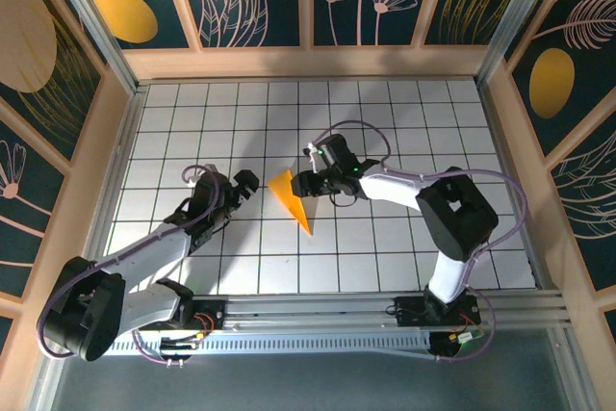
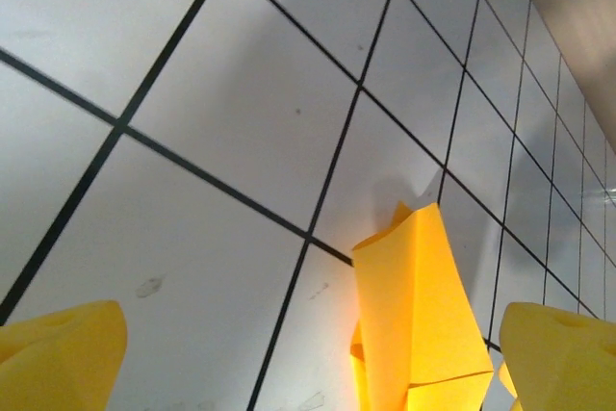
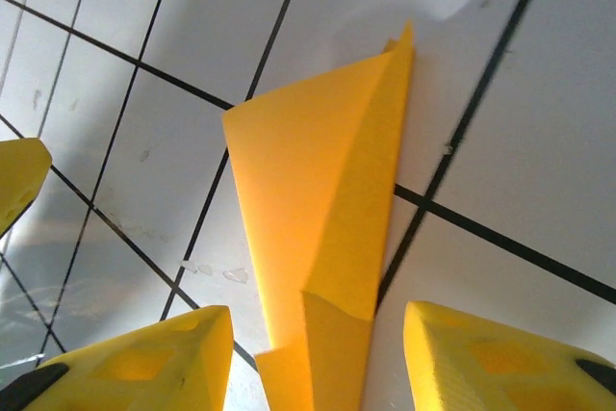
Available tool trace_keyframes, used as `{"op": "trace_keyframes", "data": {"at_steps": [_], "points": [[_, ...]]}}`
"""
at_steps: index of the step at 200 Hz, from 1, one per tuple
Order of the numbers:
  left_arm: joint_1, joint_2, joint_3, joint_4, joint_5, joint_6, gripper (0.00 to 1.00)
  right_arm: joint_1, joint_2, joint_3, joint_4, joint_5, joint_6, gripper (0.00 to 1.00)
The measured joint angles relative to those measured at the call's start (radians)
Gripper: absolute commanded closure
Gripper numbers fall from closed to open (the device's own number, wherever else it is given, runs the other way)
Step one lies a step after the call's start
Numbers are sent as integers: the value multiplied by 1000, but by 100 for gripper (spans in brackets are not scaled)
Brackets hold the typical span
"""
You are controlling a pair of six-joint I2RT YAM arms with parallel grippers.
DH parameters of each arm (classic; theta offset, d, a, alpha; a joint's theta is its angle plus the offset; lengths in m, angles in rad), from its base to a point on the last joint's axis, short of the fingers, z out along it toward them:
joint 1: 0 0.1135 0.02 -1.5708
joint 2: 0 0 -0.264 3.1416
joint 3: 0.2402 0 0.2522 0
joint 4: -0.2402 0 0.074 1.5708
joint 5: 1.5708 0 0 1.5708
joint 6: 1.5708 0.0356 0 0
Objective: Fold a paper plane with a square sheet of paper (fold left side to right side)
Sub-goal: Pick up the paper plane at the center of the table.
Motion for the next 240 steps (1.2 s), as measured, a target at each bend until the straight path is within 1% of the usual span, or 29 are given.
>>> {"op": "trace_keyframes", "data": {"at_steps": [12, 19, 38, 64, 79, 94, 111, 121, 154, 184, 214, 240], "points": [[20, -7, -14, 7, 23, -3, 1, 16, 30, 28, -24, 29, -6, 49], [28, -12, -18, 8, 35, -4, 1, 21, 51, 43, -36, 46, -9, 51], [41, -24, -23, 9, 53, -3, 1, 24, 95, 63, -64, 82, -19, 62], [44, -27, -23, 11, 71, -2, 2, 18, 108, 64, -101, 115, -24, 81], [44, -24, -23, 11, 79, 5, 4, 6, 108, 63, -101, 118, -22, 86], [44, -4, -17, 12, 96, 19, 9, -14, 106, 49, -96, 117, -23, 90], [44, 40, 2, 13, 125, 38, 14, -39, 101, 21, -94, 113, -23, 90], [45, 69, 17, 15, 149, 57, 18, -50, 96, 11, -86, 100, -23, 89], [45, 206, 84, 65, 266, 98, 26, -70, 83, -11, -72, 88, -19, 87], [35, 326, 140, 111, 362, 114, 26, -78, 77, -23, -60, 71, -18, 87], [-9, 404, 208, 127, 407, 126, 25, -80, 75, -26, -58, 64, -18, 87], [-53, 475, 275, 137, 433, 133, 28, -80, 75, -26, -58, 63, -19, 87]]}}
